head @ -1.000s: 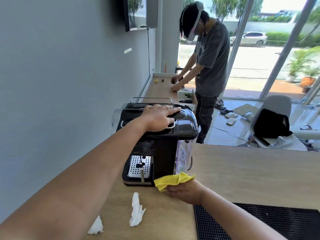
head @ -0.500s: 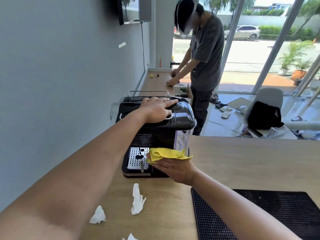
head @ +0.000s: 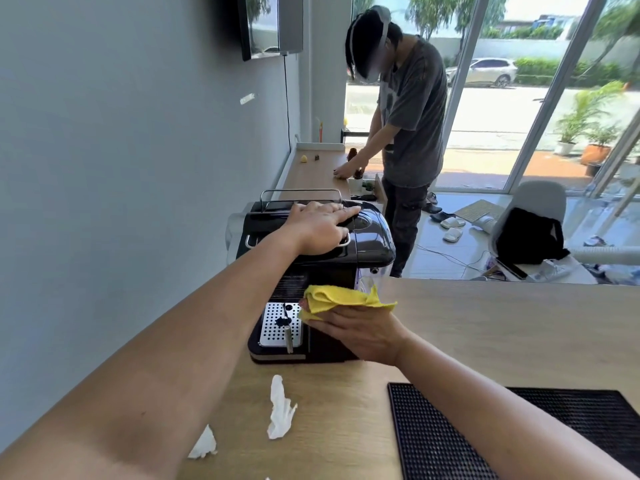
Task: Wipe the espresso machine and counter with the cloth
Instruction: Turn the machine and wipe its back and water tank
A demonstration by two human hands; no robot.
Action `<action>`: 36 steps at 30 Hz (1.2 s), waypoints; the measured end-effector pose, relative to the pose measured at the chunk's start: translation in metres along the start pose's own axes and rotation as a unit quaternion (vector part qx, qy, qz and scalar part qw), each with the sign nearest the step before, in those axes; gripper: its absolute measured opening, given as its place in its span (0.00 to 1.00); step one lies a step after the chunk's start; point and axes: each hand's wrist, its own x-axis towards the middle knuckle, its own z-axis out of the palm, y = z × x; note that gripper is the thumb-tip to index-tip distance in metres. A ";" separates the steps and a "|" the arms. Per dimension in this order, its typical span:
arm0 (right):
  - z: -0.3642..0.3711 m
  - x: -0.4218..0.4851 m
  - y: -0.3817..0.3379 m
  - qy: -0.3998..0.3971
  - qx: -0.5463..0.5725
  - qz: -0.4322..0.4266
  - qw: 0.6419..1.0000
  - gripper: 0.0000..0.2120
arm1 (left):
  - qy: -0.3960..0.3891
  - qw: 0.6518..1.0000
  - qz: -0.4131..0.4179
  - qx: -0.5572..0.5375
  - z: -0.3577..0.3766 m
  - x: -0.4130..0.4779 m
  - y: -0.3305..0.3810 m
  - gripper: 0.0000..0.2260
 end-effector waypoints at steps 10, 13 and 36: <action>0.046 -0.009 -0.036 -0.241 0.018 -0.058 0.969 0.31 | 0.035 0.999 0.022 -0.007 0.002 -0.011 0.002 0.22; 0.059 -0.018 -0.038 -0.277 -0.017 -0.107 0.955 0.31 | 0.029 0.999 0.022 -0.016 0.004 -0.011 0.001 0.23; -0.043 -0.109 -0.084 0.071 0.667 0.676 0.304 0.09 | 0.339 0.941 -0.016 0.012 0.054 -0.062 0.015 0.17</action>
